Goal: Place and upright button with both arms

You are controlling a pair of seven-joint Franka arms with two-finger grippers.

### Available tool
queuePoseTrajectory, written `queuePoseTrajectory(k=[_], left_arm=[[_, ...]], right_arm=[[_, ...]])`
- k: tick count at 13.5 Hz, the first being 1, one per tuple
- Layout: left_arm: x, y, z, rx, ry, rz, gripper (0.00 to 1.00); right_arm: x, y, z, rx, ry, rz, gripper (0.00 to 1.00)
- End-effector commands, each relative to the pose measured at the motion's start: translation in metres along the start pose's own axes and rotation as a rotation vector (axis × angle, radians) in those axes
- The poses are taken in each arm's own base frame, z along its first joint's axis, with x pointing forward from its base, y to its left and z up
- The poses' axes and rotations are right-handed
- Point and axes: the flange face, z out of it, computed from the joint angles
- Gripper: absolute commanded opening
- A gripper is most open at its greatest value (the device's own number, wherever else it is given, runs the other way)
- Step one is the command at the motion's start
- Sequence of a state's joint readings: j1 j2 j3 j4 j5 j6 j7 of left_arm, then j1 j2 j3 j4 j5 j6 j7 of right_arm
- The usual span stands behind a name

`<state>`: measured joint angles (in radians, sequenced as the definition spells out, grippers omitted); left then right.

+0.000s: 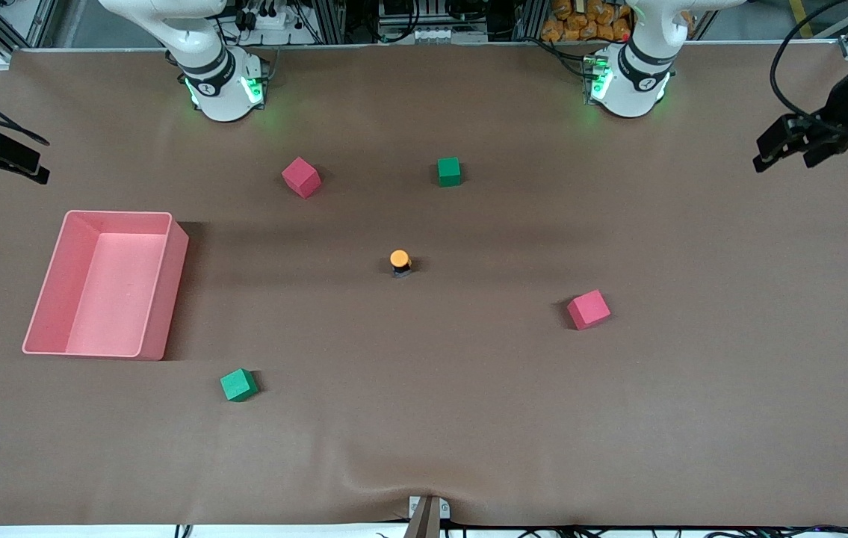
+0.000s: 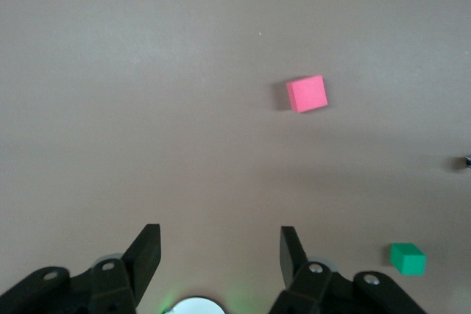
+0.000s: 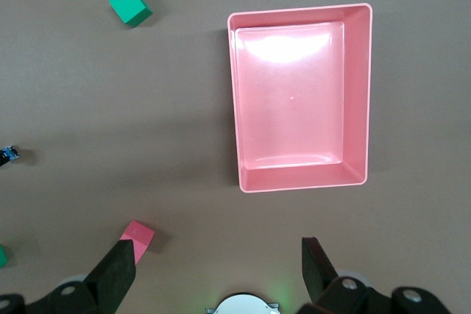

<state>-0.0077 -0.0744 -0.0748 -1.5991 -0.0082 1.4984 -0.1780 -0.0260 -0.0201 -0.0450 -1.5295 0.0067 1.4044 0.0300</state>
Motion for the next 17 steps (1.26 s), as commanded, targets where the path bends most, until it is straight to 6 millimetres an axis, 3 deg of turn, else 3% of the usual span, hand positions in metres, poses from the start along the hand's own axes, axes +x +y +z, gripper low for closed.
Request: queuePoseTrajectory(k=[1, 9, 12, 14, 17], left_arm=[[0.029, 0.007, -0.008, 0.056, 0.034, 0.045, 0.74], [0.030, 0.007, -0.005, 0.032, 0.022, 0.039, 0.74], [0.030, 0.002, -0.005, 0.007, 0.019, 0.016, 0.74], [0.034, -0.015, -0.004, -0.013, 0.013, 0.001, 0.74], [0.033, -0.015, -0.004, -0.013, 0.013, 0.069, 0.74]], right_arm=[[-0.003, -0.003, -0.004, 0.016, 0.003, -0.001, 1.00], [-0.001, -0.007, -0.002, 0.020, 0.005, -0.009, 1.00], [-0.001, -0.007, -0.002, 0.020, 0.005, -0.009, 1.00], [-0.001, -0.007, -0.002, 0.020, 0.005, -0.009, 1.00], [-0.001, -0.007, -0.002, 0.020, 0.003, -0.009, 1.00]])
